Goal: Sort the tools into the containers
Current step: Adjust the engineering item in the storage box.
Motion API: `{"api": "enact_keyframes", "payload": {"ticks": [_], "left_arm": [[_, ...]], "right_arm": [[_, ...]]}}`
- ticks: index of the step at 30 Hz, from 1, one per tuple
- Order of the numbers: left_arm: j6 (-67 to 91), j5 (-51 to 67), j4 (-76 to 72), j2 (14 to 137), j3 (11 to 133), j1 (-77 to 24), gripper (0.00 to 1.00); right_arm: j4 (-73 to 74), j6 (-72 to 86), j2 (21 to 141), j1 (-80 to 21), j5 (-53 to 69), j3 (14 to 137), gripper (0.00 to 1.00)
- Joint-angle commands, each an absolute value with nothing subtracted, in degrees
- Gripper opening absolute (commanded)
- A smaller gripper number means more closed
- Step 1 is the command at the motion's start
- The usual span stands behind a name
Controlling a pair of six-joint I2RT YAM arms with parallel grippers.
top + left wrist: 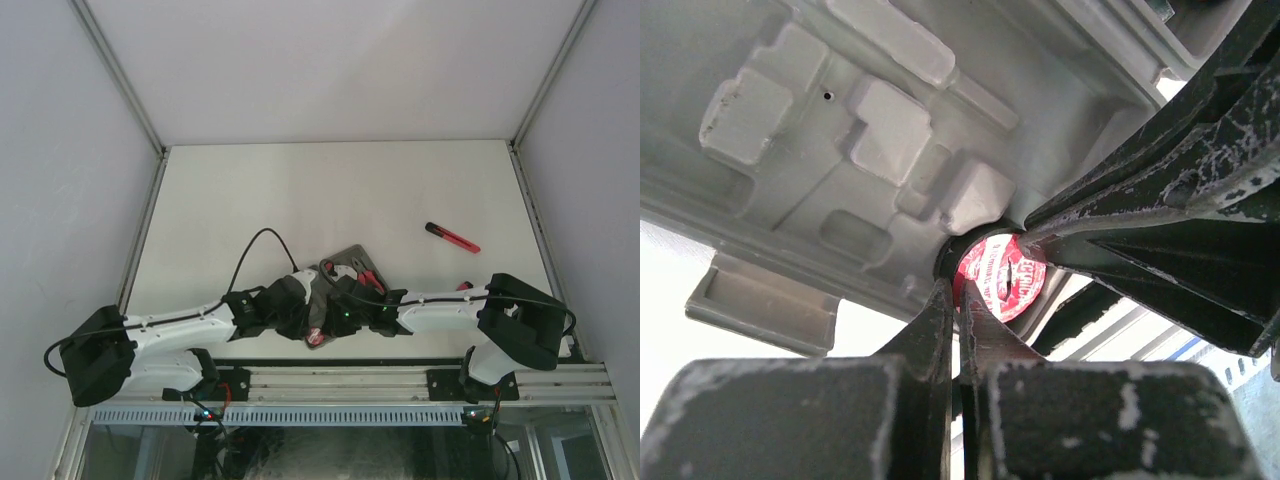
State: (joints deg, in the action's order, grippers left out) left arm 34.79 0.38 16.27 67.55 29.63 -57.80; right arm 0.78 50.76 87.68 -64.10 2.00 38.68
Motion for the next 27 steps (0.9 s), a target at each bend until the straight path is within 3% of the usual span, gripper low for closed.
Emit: {"api": "enact_keyframes", "payload": {"ticks": [1,27], "left_arm": [[33.7,0.6,16.8,70.1,31.8,-58.2,0.0],[32.0,0.5,20.5,73.4,30.3,-58.8,0.0]], "right_arm": [[-0.8,51.6,88.6,-63.8,2.2,38.6,0.03],[1.2,51.4,88.9,-64.0,1.6,38.6,0.02]]}}
